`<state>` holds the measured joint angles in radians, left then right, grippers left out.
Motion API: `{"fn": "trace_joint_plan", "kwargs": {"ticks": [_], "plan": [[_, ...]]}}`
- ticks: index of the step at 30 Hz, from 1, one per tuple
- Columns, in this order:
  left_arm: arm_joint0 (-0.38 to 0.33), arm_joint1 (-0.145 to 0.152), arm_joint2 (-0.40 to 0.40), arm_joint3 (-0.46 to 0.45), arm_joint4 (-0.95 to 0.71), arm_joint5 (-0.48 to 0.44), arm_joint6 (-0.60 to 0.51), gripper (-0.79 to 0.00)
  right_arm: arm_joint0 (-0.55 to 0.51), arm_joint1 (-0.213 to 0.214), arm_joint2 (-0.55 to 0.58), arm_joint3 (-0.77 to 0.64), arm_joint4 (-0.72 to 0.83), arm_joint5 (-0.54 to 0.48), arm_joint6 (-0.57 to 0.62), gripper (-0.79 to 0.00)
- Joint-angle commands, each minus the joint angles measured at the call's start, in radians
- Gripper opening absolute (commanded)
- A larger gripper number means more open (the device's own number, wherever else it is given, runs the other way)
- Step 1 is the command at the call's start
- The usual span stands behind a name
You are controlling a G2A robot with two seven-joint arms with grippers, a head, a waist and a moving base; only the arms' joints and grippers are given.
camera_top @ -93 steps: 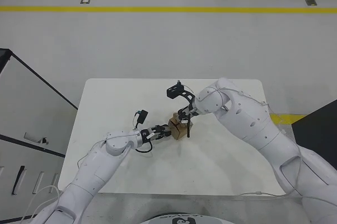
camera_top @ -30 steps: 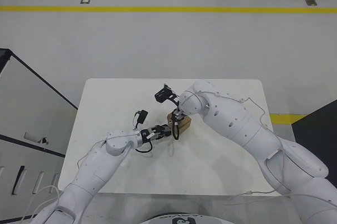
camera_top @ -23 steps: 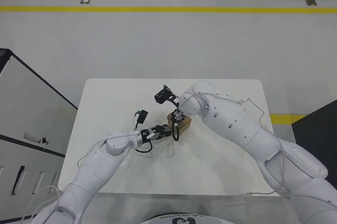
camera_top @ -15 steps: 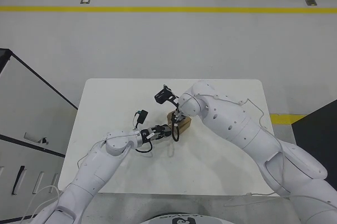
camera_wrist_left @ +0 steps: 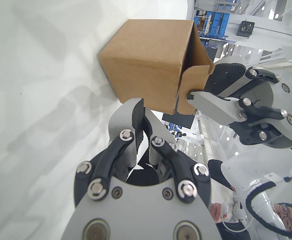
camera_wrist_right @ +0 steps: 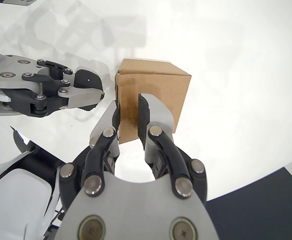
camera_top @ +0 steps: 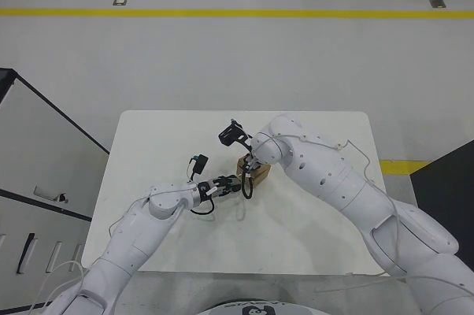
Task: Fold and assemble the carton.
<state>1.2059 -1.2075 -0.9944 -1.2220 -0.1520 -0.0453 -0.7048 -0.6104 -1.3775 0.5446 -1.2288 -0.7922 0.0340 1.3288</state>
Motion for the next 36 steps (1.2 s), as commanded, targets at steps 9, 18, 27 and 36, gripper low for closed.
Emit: {"fn": "trace_joint_plan", "kwargs": {"ticks": [9,18,27,36], "plan": [[0.000,0.000,0.000,0.000,0.000,0.000,0.000,-0.785,-0.007,-0.006,0.014,0.004,-0.013,-0.010,0.005,-0.699],[0.000,0.000,0.000,0.000,0.000,0.000,0.000,-0.785,-0.013,-0.014,0.018,0.020,-0.020,-0.016,0.009,-0.720],[0.000,0.000,0.000,0.000,0.000,0.000,0.000,-0.785,-0.012,-0.028,0.016,0.052,-0.023,-0.023,0.009,-0.711],[0.000,0.000,0.000,0.000,0.000,0.000,0.000,-0.785,-0.010,-0.040,0.030,0.091,0.004,-0.028,0.000,-0.554]]}}
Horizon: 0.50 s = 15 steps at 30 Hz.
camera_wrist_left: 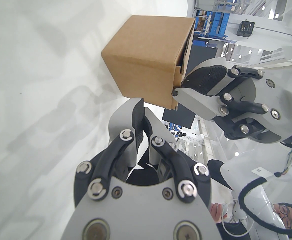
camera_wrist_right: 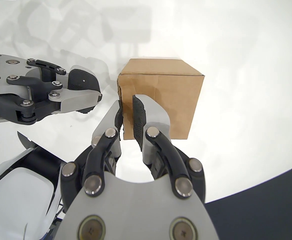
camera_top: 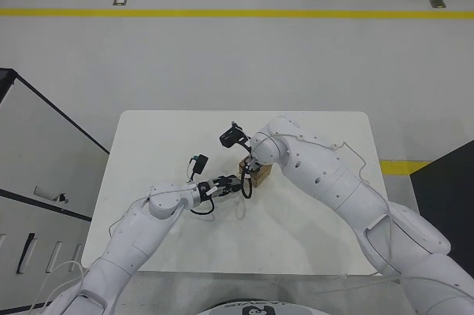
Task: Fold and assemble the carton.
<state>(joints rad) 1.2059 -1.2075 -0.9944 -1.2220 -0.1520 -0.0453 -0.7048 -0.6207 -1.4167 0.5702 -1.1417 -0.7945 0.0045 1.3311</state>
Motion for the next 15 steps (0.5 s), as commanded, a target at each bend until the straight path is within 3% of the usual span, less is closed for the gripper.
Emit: {"fn": "trace_joint_plan", "kwargs": {"ticks": [1,4,9,11,15], "plan": [[0.000,0.000,0.000,0.000,0.000,0.000,0.000,-0.785,0.000,-0.002,0.009,0.008,0.014,0.000,-0.003,-0.539],[0.000,0.000,0.000,0.000,0.000,0.000,0.000,-0.785,0.001,-0.002,0.026,0.017,0.037,-0.006,-0.007,-0.471],[0.000,0.000,0.000,0.000,0.000,0.000,0.000,-0.785,0.000,0.000,0.053,0.021,0.060,-0.015,-0.016,-0.480],[0.000,0.000,0.000,0.000,0.000,0.000,0.000,-0.785,-0.002,0.002,0.067,0.021,0.072,-0.017,-0.020,-0.508],[0.000,0.000,0.000,0.000,0.000,0.000,0.000,-0.785,-0.008,0.007,0.099,0.026,0.106,-0.019,-0.029,-0.643]]}}
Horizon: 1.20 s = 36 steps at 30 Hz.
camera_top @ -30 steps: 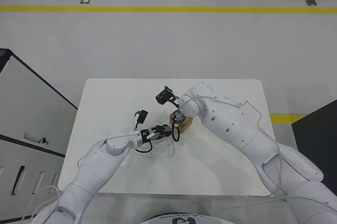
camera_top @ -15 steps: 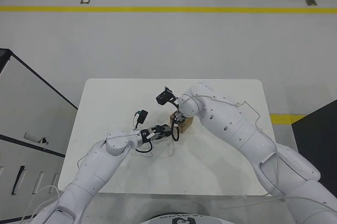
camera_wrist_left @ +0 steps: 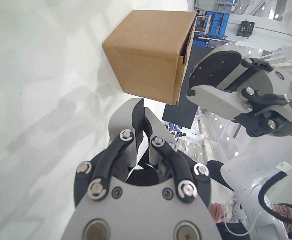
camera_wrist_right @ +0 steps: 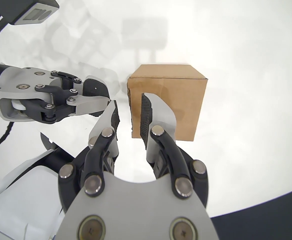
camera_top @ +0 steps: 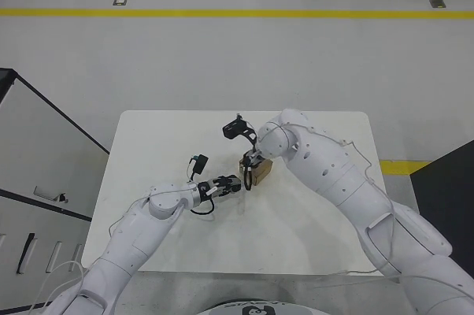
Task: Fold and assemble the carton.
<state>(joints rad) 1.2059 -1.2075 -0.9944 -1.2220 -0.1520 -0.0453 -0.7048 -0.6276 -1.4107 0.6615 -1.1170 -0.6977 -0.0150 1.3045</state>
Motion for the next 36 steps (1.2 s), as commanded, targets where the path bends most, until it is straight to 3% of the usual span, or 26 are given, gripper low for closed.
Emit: {"fn": "trace_joint_plan", "kwargs": {"ticks": [1,2,14,36], "plan": [[0.000,0.000,0.000,0.000,0.000,0.000,0.000,-0.785,-0.003,0.003,0.019,0.003,0.023,-0.001,-0.006,-0.699],[0.000,0.000,0.000,0.000,0.000,0.000,0.000,-0.785,-0.007,0.005,0.033,0.005,0.041,-0.001,-0.011,-0.785],[0.000,0.000,0.000,0.000,0.000,0.000,0.000,-0.785,-0.053,0.033,0.200,0.062,0.235,0.019,-0.095,-0.785],[0.000,0.000,0.000,0.000,0.000,0.000,0.000,-0.785,-0.017,-0.009,0.111,0.229,0.286,-0.021,-0.118,-0.785]]}}
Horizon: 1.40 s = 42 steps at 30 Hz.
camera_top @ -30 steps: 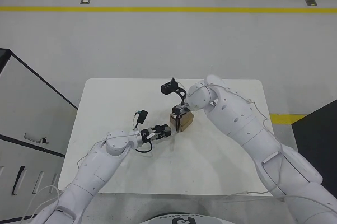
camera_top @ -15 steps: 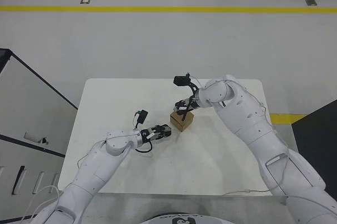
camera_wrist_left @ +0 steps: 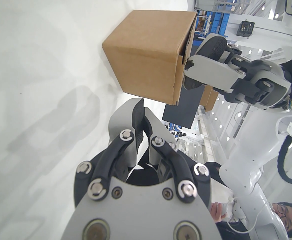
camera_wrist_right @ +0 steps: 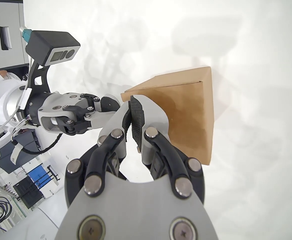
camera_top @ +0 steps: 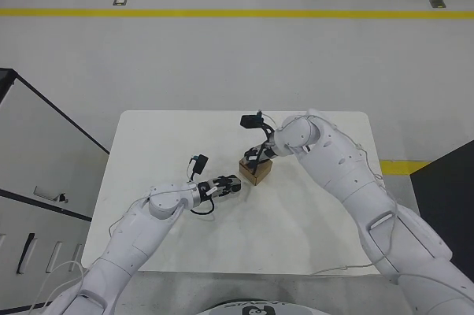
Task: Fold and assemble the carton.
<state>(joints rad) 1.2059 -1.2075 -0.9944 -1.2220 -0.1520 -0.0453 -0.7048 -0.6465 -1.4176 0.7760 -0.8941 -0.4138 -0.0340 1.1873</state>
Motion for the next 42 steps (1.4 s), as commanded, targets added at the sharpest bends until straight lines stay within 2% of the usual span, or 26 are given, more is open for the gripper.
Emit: {"fn": "trace_joint_plan", "kwargs": {"ticks": [1,15,42], "plan": [[0.000,0.000,0.000,0.000,0.000,0.000,0.000,-0.785,0.005,-0.004,-0.007,0.012,0.002,-0.002,-0.002,-0.785],[0.000,0.000,0.000,0.000,0.000,0.000,0.000,-0.785,0.028,-0.022,-0.032,0.059,0.010,-0.007,-0.014,-0.785],[0.000,0.000,0.000,0.000,0.000,0.000,0.000,-0.785,0.034,-0.029,-0.036,0.077,0.016,-0.017,-0.001,-0.785]]}}
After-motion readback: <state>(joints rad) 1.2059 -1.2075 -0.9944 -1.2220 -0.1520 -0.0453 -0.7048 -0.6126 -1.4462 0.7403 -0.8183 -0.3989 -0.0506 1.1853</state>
